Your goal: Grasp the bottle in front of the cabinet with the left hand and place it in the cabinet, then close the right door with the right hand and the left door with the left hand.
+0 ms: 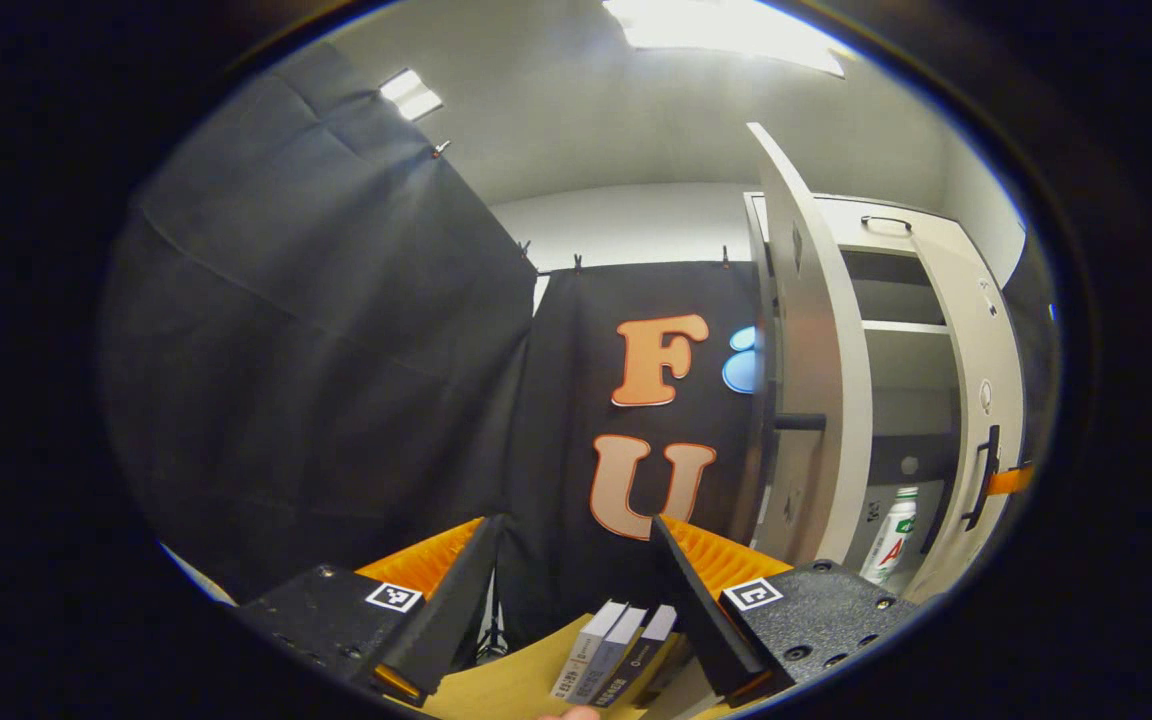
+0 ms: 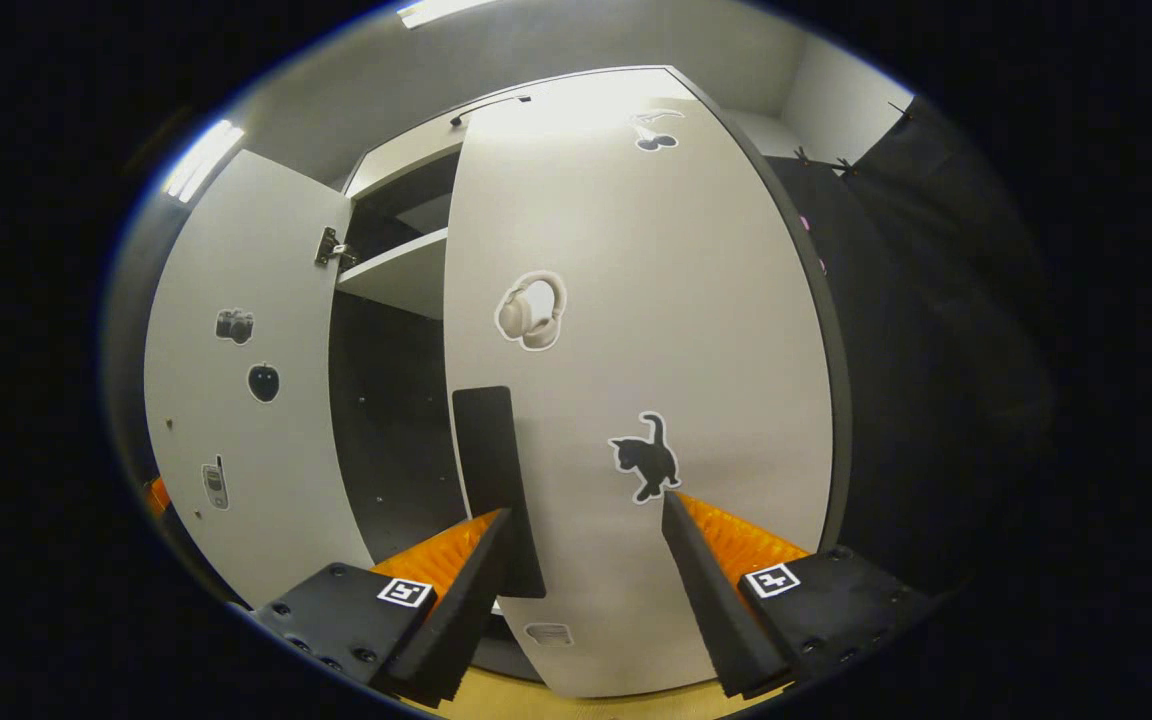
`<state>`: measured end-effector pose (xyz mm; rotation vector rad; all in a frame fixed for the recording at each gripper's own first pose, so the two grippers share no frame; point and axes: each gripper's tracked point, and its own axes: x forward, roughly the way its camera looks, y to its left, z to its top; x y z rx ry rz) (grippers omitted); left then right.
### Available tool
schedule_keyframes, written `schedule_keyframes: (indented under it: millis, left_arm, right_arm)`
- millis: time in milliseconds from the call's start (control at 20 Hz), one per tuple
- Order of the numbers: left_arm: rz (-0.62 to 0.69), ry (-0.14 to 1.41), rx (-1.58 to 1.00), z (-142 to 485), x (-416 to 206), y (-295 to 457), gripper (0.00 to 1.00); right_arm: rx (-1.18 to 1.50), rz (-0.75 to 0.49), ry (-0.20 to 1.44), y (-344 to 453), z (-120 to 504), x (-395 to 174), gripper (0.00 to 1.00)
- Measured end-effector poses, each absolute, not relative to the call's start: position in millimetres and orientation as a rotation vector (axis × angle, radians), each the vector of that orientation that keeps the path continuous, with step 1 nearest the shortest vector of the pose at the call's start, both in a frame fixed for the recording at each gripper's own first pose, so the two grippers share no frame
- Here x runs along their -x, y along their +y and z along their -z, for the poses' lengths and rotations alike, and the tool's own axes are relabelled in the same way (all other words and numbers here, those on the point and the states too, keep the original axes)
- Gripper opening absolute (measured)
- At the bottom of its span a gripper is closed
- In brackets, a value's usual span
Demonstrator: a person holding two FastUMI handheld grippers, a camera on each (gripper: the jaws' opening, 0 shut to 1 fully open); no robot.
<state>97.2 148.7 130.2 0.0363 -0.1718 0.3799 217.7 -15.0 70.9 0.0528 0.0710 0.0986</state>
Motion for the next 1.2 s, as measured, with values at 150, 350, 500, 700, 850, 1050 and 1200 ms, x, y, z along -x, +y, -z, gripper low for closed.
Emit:
schedule_keyframes:
  millis: [150, 350, 500, 700, 850, 1050, 1200]
  left_arm:
    - [-0.368, -0.179, -0.043, -129, -100, 143, 0.91]
    - [-0.291, -0.168, -0.056, -130, -104, 130, 0.87]
    - [-0.252, -0.16, -0.062, -133, -101, 114, 0.96]
    - [-0.186, -0.153, -0.059, -132, -102, 83, 0.87]
    - [-0.139, -0.141, -0.058, -130, -105, 61, 0.92]
    - [-0.089, -0.125, -0.042, -126, -110, 33, 0.92]
    - [-0.039, -0.115, -0.026, -122, -121, 6, 0.92]
  right_arm:
    - [-0.051, -0.076, 0.053, -32, -79, -202, 0.97]
    - [-0.049, -0.029, 0.024, -58, -90, -184, 0.97]
    - [-0.061, -0.014, 0.018, -71, -94, -173, 0.97]
    - [-0.054, 0.009, 0.023, -89, -94, -163, 0.97]
    - [-0.055, 0.016, 0.033, -99, -94, -153, 0.97]
    - [-0.038, 0.028, 0.042, -113, -96, -139, 0.97]
    - [-0.025, 0.047, 0.034, -125, -102, -128, 0.98]
